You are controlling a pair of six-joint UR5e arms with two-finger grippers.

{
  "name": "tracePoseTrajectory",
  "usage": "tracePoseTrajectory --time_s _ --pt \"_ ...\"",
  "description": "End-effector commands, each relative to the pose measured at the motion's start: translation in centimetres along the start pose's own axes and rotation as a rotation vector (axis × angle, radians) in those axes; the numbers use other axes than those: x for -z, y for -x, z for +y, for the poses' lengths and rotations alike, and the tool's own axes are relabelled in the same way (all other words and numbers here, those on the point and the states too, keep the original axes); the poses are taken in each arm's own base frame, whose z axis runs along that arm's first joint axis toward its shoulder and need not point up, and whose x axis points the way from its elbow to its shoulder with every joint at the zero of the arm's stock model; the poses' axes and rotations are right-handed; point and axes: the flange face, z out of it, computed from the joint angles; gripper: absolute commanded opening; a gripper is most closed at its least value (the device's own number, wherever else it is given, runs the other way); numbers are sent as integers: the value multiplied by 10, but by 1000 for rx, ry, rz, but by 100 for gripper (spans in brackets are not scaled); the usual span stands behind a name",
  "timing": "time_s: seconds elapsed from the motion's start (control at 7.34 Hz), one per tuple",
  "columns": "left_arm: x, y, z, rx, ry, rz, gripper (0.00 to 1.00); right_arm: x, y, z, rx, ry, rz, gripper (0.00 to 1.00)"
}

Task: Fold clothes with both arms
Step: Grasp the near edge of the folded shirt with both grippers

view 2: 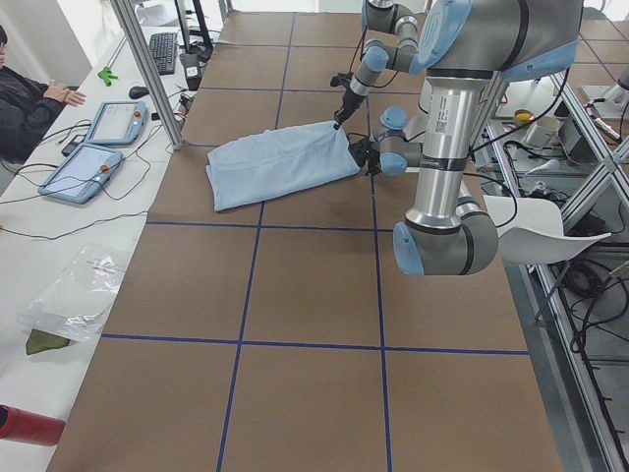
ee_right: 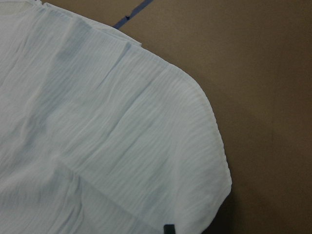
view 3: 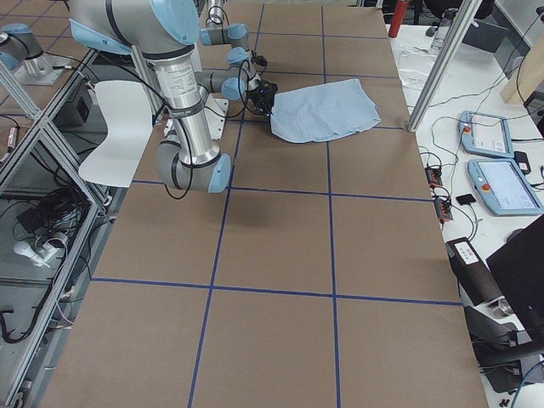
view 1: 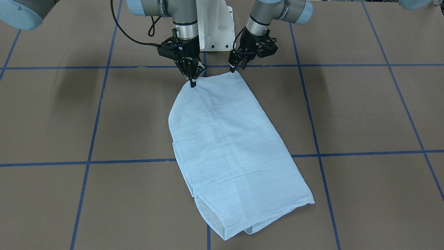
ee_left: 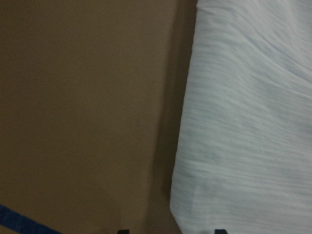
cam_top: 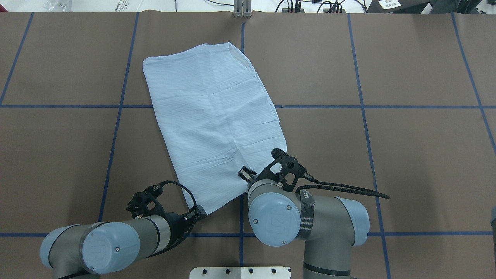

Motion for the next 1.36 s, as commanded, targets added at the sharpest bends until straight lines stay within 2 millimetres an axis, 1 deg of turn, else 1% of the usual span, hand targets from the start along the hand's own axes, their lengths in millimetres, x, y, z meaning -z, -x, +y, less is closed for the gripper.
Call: tracePoseTrajectory --time_s 0.0,0.27,0.55,0.68,0.95,1.09,1.23 --pt "-2 -5 -2 2 -6 5 63 -1 -1 0 2 -1 1 0" --pt "-2 -10 -10 8 -19 13 62 0 -1 0 0 0 0 0" --pt "-2 -19 -11 13 -21 26 57 0 -1 1 2 1 0 0" --pt "-7 -16 -12 12 -27 15 56 0 -1 1 2 2 1 0" --pt "-12 -16 -15 13 -36 9 52 1 0 2 1 3 -1 0" --pt "-13 -16 -15 12 -36 7 45 0 -1 1 2 2 1 0" --pt "-13 -17 -16 14 -36 9 31 0 -2 1 4 2 2 0"
